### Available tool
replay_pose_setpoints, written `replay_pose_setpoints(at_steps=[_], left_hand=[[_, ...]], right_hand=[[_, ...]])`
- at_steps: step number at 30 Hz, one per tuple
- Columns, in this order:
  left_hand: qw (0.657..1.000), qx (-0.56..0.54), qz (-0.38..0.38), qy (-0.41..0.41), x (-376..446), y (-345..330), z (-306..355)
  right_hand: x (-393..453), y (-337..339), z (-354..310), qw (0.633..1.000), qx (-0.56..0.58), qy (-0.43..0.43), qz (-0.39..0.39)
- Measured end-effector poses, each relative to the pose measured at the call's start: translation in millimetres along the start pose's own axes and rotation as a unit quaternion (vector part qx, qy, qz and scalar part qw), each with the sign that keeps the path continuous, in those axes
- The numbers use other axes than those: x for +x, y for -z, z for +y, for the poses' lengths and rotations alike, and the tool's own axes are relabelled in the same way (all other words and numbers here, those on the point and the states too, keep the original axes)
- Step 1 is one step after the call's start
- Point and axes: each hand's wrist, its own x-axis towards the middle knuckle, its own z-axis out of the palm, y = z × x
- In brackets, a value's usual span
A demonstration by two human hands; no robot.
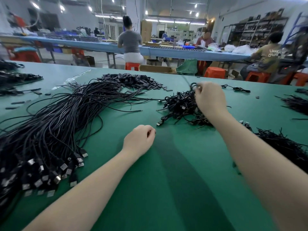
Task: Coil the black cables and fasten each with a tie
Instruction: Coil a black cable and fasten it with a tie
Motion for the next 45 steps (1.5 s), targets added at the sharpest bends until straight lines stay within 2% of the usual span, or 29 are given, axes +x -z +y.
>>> replay_pose_setpoints(at_steps=[3,6,8,9,12,14,16,19,21,23,26,30,31,33,35,41,42,45], left_hand=[[0.999,-0.013,0.033,-0.018,-2,-1,0],[0.993,0.063,0.093,-0.025,7,11,-8],[0.986,0.132,0.1,0.022,25,37,-20],[0.98,0.165,0.087,0.066,35,54,-28],[0.938,0.29,0.048,0.182,56,99,-61],[0.905,0.351,0.0,0.242,59,122,-87],[0.883,0.35,-0.039,0.311,59,143,-115],[0.866,0.306,-0.059,0.391,52,169,-168],[0.873,0.297,-0.093,0.377,45,182,-193],[0.878,0.311,-0.09,0.352,44,189,-205],[0.887,0.312,-0.052,0.336,45,200,-205],[0.887,0.29,0.047,0.357,38,214,-231],[0.891,0.252,0.04,0.375,33,215,-236],[0.91,0.154,-0.023,0.385,24,214,-245],[0.901,0.157,-0.043,0.401,19,213,-251],[0.878,0.242,0.051,0.411,21,224,-248],[0.879,0.245,0.06,0.405,24,227,-248],[0.911,0.191,0.131,0.341,30,233,-243]], right_hand=[[4,-12,8,0.989,-0.035,-0.01,-0.141],[-54,-44,-1,0.974,-0.027,0.041,-0.219],[-103,-67,-5,0.961,-0.011,0.04,-0.274],[-120,-75,-5,0.963,-0.031,0.032,-0.266],[-135,-82,1,0.983,-0.081,0.032,-0.163],[-132,-81,5,0.982,-0.018,0.03,-0.188],[-131,-80,6,0.974,0.039,0.011,-0.224],[-134,-79,7,0.978,0.045,0.024,-0.203],[-134,-78,7,0.98,0.046,0.032,-0.193],[-134,-77,7,0.98,0.048,0.033,-0.189],[-134,-77,7,0.98,0.05,0.031,-0.191],[-135,-77,7,0.979,0.049,0.036,-0.193],[-134,-78,7,0.979,0.05,0.038,-0.192],[-134,-79,8,0.979,0.054,0.038,-0.191],[-132,-80,8,0.979,0.056,0.039,-0.191],[-131,-81,10,0.98,0.059,0.043,-0.183],[-131,-82,10,0.98,0.059,0.043,-0.183],[-130,-82,10,0.982,0.06,0.042,-0.176]])
